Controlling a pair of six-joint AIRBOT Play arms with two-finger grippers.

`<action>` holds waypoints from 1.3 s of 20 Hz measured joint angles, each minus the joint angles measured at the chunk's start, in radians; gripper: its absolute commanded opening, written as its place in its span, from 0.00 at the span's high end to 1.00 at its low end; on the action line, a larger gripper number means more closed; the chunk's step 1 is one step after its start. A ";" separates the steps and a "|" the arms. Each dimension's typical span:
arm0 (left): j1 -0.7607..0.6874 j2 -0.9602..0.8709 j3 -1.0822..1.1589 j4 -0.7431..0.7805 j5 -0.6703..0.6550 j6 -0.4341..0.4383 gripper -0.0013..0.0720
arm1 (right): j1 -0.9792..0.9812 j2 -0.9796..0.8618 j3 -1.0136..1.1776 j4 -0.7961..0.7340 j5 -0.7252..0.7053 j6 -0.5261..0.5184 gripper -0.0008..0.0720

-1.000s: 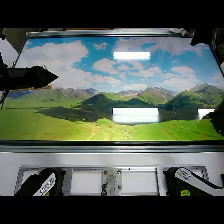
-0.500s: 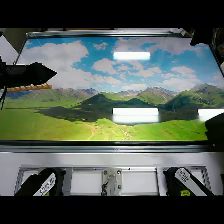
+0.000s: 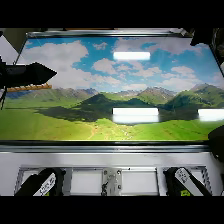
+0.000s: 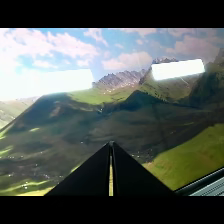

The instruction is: Fold the clothes and pants, and hang the long-sleeved shirts on hangers.

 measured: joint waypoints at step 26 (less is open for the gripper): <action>-0.007 0.032 -0.109 -0.027 -0.020 0.014 0.97 | 0.927 0.055 -0.388 1.287 -0.038 -1.122 0.15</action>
